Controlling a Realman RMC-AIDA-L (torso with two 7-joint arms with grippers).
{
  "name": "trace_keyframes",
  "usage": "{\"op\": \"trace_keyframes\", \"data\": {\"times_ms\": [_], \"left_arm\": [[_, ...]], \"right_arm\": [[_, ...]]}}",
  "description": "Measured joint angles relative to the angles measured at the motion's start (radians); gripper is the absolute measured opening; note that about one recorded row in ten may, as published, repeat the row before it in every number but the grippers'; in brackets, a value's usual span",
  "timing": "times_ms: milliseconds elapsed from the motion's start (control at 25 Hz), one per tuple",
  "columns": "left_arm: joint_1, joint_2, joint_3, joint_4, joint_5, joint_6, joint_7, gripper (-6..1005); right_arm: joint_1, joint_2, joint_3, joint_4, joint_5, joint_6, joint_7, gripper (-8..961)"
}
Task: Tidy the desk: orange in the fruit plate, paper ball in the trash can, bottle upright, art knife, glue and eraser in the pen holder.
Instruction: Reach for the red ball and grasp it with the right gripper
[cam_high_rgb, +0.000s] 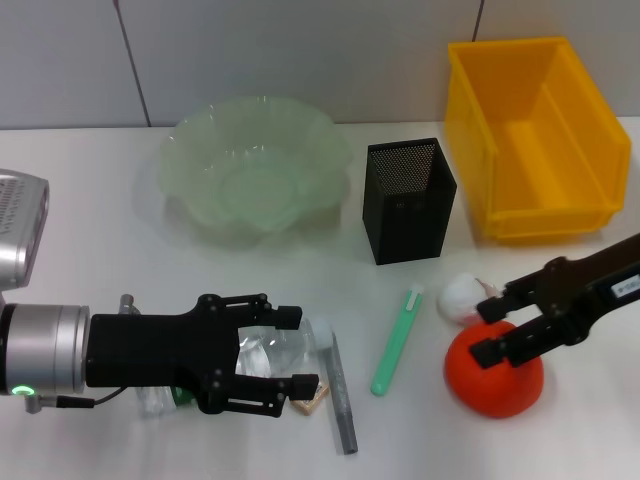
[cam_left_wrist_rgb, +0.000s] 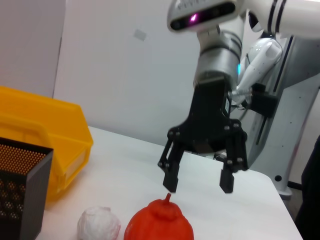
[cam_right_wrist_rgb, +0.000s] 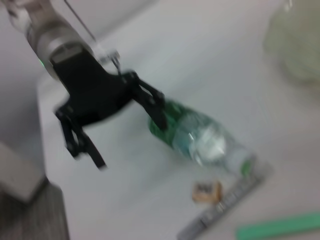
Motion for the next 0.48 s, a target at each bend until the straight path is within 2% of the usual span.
{"op": "trace_keyframes", "data": {"times_ms": [80, 200, 480], "left_arm": [[0.007, 0.001, -0.003, 0.000, -0.002, -0.001, 0.000, 845], [0.008, 0.000, -0.004, 0.000, -0.002, -0.002, 0.001, 845], [0.011, 0.000, -0.020, -0.005, -0.005, -0.011, -0.006, 845]], "right_arm": [[0.033, 0.001, -0.001, -0.043, -0.074, -0.018, 0.026, 744], [0.058, 0.015, -0.014, -0.094, -0.162, -0.015, 0.031, 737], [0.058, 0.041, -0.165, -0.114, -0.218, 0.085, 0.004, 722]]}}
